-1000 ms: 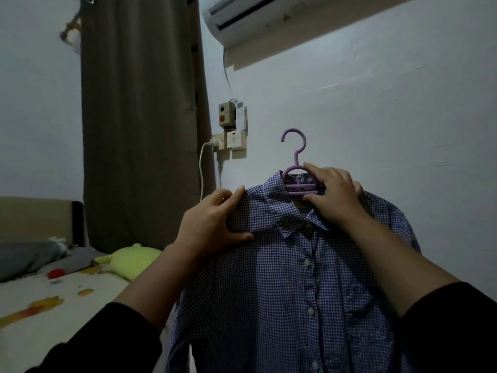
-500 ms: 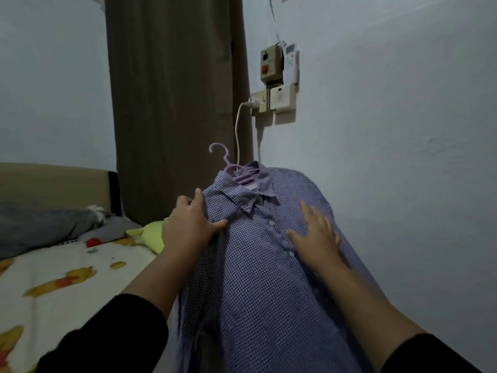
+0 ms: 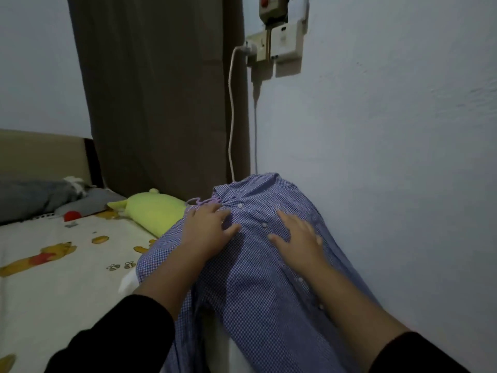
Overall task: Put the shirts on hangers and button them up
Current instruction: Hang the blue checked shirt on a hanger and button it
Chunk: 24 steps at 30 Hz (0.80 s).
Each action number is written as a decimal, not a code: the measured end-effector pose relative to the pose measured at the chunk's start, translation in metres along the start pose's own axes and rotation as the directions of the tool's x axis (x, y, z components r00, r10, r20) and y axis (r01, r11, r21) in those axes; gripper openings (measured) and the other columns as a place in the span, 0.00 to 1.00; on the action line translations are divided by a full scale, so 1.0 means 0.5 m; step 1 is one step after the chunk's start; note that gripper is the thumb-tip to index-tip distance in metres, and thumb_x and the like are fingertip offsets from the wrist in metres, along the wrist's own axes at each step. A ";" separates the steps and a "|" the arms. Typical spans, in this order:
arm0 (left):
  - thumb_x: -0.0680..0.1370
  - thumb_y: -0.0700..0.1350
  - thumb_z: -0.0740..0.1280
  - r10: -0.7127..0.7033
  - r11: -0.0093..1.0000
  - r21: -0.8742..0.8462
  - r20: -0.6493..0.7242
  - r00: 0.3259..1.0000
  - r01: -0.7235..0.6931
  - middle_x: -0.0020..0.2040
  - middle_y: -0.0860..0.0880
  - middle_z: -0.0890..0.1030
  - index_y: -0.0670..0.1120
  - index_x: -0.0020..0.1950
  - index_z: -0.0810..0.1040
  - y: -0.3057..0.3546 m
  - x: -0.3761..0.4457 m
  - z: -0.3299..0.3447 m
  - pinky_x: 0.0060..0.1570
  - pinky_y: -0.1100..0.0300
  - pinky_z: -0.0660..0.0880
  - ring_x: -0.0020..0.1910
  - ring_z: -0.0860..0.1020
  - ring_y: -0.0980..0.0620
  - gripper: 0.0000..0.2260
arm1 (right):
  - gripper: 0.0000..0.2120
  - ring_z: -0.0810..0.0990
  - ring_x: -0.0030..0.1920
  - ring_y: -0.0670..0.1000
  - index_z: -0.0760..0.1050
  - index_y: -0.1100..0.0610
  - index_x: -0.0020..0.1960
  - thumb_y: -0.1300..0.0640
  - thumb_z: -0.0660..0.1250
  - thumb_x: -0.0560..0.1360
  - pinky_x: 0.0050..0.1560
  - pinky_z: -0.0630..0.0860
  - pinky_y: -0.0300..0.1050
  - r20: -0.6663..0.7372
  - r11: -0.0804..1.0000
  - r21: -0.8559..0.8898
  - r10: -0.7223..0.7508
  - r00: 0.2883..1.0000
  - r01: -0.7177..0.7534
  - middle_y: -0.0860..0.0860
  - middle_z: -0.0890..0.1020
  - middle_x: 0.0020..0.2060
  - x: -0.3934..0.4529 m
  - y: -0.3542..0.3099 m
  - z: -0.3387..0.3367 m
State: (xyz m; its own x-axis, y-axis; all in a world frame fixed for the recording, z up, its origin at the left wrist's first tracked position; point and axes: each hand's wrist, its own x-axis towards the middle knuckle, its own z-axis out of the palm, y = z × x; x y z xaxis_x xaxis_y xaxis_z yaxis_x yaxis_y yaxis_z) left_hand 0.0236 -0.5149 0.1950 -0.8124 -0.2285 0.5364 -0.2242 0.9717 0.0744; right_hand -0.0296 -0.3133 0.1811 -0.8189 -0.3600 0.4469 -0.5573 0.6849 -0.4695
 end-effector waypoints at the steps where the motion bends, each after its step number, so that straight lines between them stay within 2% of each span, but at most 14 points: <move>1: 0.77 0.64 0.58 0.018 1.000 -0.015 0.001 1.000 -0.018 0.72 0.50 0.68 0.54 0.70 0.70 0.013 -0.009 0.006 0.71 0.49 0.58 0.72 0.63 0.50 0.25 | 0.30 0.56 0.74 0.50 0.54 0.44 0.76 0.42 0.61 0.77 0.71 0.52 0.58 0.001 1.000 -0.003 0.008 1.000 -0.008 0.46 0.60 0.75 -0.010 0.007 -0.003; 5: 0.77 0.63 0.59 0.082 0.990 -0.110 -0.014 0.997 -0.083 0.72 0.50 0.68 0.53 0.73 0.68 0.084 -0.051 0.020 0.71 0.51 0.56 0.72 0.63 0.51 0.27 | 0.31 0.57 0.74 0.51 0.55 0.43 0.75 0.41 0.61 0.76 0.72 0.55 0.57 0.009 0.999 -0.013 0.040 0.999 -0.040 0.47 0.61 0.74 -0.062 0.047 -0.019; 11: 0.77 0.63 0.59 0.266 0.944 -0.212 0.042 0.963 -0.251 0.74 0.52 0.65 0.53 0.75 0.64 0.235 -0.117 0.054 0.73 0.50 0.52 0.73 0.60 0.52 0.28 | 0.30 0.57 0.74 0.50 0.55 0.44 0.76 0.42 0.61 0.77 0.70 0.57 0.53 -0.006 0.985 -0.104 0.140 0.990 -0.140 0.47 0.61 0.74 -0.165 0.131 -0.070; 14: 0.78 0.63 0.59 0.337 0.912 -0.280 0.087 0.938 -0.301 0.74 0.51 0.64 0.53 0.75 0.63 0.308 -0.149 0.076 0.73 0.50 0.50 0.74 0.60 0.52 0.28 | 0.30 0.59 0.73 0.51 0.55 0.45 0.76 0.41 0.60 0.77 0.68 0.60 0.52 -0.025 0.964 -0.172 0.202 0.979 -0.203 0.47 0.62 0.74 -0.221 0.190 -0.104; 20: 0.79 0.62 0.58 0.469 0.842 -0.381 0.167 0.867 -0.382 0.76 0.51 0.62 0.53 0.77 0.59 0.437 -0.229 0.133 0.74 0.49 0.49 0.75 0.57 0.51 0.29 | 0.28 0.58 0.73 0.50 0.55 0.43 0.75 0.42 0.59 0.78 0.68 0.58 0.52 -0.038 0.907 -0.208 0.367 0.930 -0.366 0.46 0.61 0.74 -0.353 0.313 -0.154; 24: 0.78 0.62 0.58 0.538 0.799 -0.427 0.196 0.820 -0.422 0.75 0.51 0.63 0.52 0.76 0.60 0.496 -0.284 0.175 0.72 0.53 0.50 0.74 0.59 0.52 0.29 | 0.28 0.60 0.72 0.51 0.57 0.44 0.75 0.43 0.60 0.78 0.67 0.60 0.50 -0.042 0.867 -0.236 0.442 0.896 -0.439 0.47 0.63 0.73 -0.434 0.394 -0.154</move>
State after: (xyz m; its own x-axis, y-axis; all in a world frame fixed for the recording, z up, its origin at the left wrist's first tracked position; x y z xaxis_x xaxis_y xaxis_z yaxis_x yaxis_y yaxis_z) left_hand 0.0361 -0.2465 0.0641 -0.8923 0.3239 0.3146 0.3940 0.8988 0.1920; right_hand 0.0488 -0.0516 0.0500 -0.9743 0.0071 0.2251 -0.0913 0.9012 -0.4236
